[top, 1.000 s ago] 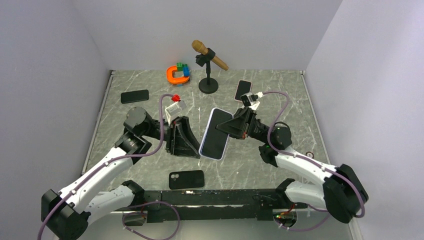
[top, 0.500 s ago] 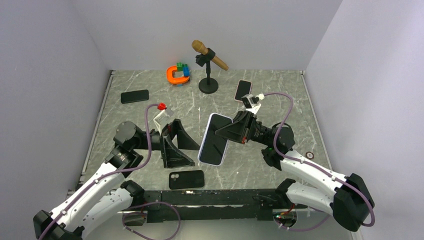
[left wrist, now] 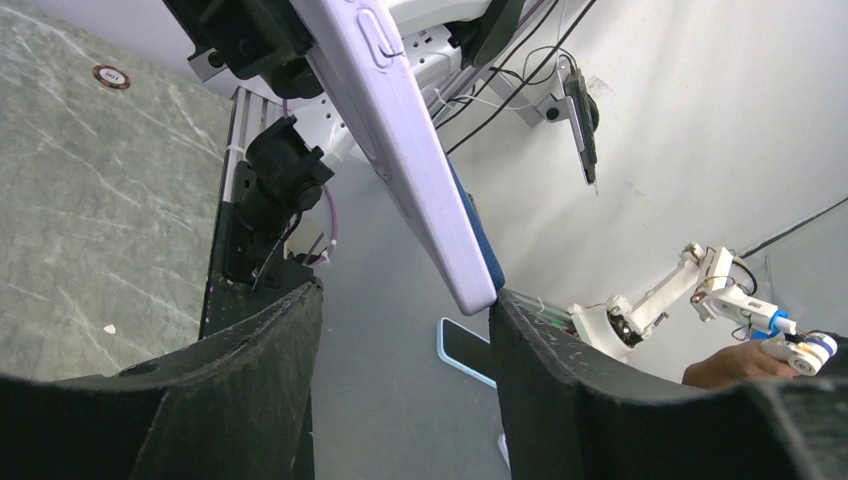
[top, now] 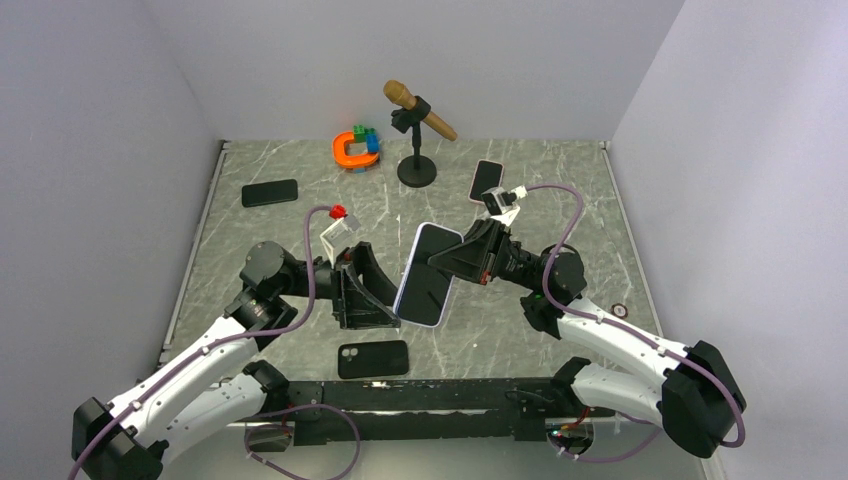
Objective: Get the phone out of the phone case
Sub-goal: Remove the phone case from the phone.
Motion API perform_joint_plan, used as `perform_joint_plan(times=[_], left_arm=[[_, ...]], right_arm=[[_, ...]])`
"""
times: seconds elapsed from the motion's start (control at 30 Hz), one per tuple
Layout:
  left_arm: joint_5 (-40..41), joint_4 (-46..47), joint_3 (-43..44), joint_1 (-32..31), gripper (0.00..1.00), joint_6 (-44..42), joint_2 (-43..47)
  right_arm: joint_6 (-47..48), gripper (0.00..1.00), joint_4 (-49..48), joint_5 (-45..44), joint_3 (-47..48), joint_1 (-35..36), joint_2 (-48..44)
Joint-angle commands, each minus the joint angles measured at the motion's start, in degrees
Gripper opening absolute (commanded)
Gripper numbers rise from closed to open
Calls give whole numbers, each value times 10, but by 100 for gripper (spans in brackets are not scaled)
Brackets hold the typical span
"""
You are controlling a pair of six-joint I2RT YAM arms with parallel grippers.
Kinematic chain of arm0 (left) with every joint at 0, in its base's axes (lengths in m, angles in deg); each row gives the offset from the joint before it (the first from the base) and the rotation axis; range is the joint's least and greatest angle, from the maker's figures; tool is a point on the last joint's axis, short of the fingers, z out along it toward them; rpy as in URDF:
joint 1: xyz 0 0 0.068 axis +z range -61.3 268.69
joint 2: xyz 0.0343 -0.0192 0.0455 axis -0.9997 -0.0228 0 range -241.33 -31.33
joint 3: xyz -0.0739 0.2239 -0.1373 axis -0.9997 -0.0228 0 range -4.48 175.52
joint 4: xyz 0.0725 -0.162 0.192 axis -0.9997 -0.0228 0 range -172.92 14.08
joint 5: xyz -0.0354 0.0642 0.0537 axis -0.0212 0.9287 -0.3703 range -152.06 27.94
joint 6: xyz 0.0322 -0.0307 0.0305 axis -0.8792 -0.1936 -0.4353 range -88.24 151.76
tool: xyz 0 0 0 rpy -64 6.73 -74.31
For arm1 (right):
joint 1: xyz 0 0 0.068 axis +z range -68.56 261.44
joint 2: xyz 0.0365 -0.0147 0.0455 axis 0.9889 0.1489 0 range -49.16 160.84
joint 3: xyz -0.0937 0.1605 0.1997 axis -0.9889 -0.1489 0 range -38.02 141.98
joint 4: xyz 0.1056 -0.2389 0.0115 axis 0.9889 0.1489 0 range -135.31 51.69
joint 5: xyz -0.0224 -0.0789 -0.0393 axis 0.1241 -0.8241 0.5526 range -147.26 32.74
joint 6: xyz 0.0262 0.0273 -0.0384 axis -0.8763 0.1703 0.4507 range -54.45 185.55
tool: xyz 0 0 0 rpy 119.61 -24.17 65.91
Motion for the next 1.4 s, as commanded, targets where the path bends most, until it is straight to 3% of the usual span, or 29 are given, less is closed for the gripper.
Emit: perform_joint_plan(times=[0.0, 0.13, 0.37, 0.67, 0.77, 0.93, 1.13, 1.27, 1.37], left_arm=[[10, 37, 5, -2, 64, 7, -15], [12, 39, 6, -3, 56, 9, -25], [49, -79, 14, -1, 42, -70, -28], [78, -67, 16, 16, 28, -43, -55], [100, -92, 30, 16, 31, -42, -63], [128, -91, 29, 12, 45, -5, -70], [215, -206, 52, 11, 37, -54, -47], [263, -225, 51, 12, 36, -58, -27], [320, -241, 44, 11, 45, -58, -5]], right_arm=[[-12, 0, -66, -12, 13, 3, -10], [-15, 0, -70, -10, 12, 4, -14], [-54, 0, -130, -14, 15, 17, -11], [-38, 0, -125, -23, 34, 59, -12], [-19, 0, -110, -27, 40, 73, -10], [103, 0, 2, -64, 66, 119, -21], [114, 0, -41, -86, 68, 142, 9], [118, 0, -33, -98, 67, 154, 15], [111, 0, -40, -120, 63, 163, 20]])
